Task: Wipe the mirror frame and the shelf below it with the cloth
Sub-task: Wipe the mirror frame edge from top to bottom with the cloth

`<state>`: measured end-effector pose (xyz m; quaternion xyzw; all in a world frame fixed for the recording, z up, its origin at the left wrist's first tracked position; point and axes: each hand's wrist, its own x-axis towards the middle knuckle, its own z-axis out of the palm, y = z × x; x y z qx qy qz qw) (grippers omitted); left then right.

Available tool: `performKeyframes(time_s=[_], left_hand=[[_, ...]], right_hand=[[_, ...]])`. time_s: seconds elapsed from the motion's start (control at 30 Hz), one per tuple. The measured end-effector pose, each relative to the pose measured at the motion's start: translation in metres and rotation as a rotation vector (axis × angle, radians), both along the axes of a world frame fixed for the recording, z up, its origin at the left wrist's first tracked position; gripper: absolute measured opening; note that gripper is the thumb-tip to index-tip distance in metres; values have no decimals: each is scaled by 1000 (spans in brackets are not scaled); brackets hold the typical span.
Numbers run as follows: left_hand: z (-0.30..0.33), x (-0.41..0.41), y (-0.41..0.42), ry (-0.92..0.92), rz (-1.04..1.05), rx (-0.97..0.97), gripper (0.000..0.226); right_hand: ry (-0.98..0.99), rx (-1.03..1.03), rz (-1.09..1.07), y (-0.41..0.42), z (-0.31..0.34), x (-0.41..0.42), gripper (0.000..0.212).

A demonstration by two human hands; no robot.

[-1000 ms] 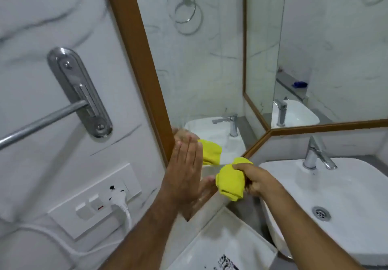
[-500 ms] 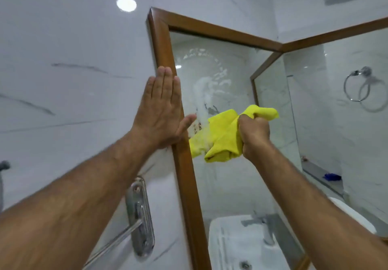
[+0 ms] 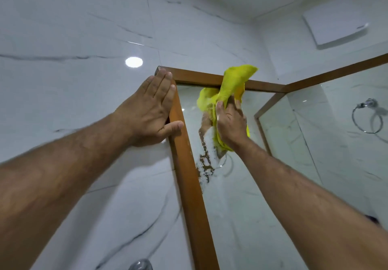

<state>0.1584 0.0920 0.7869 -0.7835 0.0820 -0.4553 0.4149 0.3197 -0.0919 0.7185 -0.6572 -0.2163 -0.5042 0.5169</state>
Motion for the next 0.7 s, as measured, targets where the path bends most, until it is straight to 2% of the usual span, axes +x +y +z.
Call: performKeyframes(time_s=[0.13, 0.2, 0.27, 0.33, 0.37, 0.47, 0.6, 0.7], left_hand=[[3, 0, 0, 35, -22, -5, 113], [4, 3, 3, 37, -54, 14, 118], [5, 4, 6, 29, -96, 33, 121], [3, 5, 8, 18, -120, 52, 119], [2, 6, 9, 13, -140, 60, 116], [1, 7, 10, -3, -155, 62, 116], [2, 1, 5, 16, -69, 29, 131], [2, 0, 5, 30, -48, 39, 144]], right_hand=[[3, -12, -19, 7, 1, -10, 60], [-42, -94, -64, 17, -4, -19, 60], [-207, -191, -87, 29, -13, -30, 54], [-370, -224, 15, 33, -23, -38, 37], [-416, -244, 27, 31, -22, -38, 37], [-387, -196, 8, 23, 9, -36, 42], [-320, -30, 60, 24, 44, -36, 47], [-452, -170, 44, 25, 24, -22, 51]])
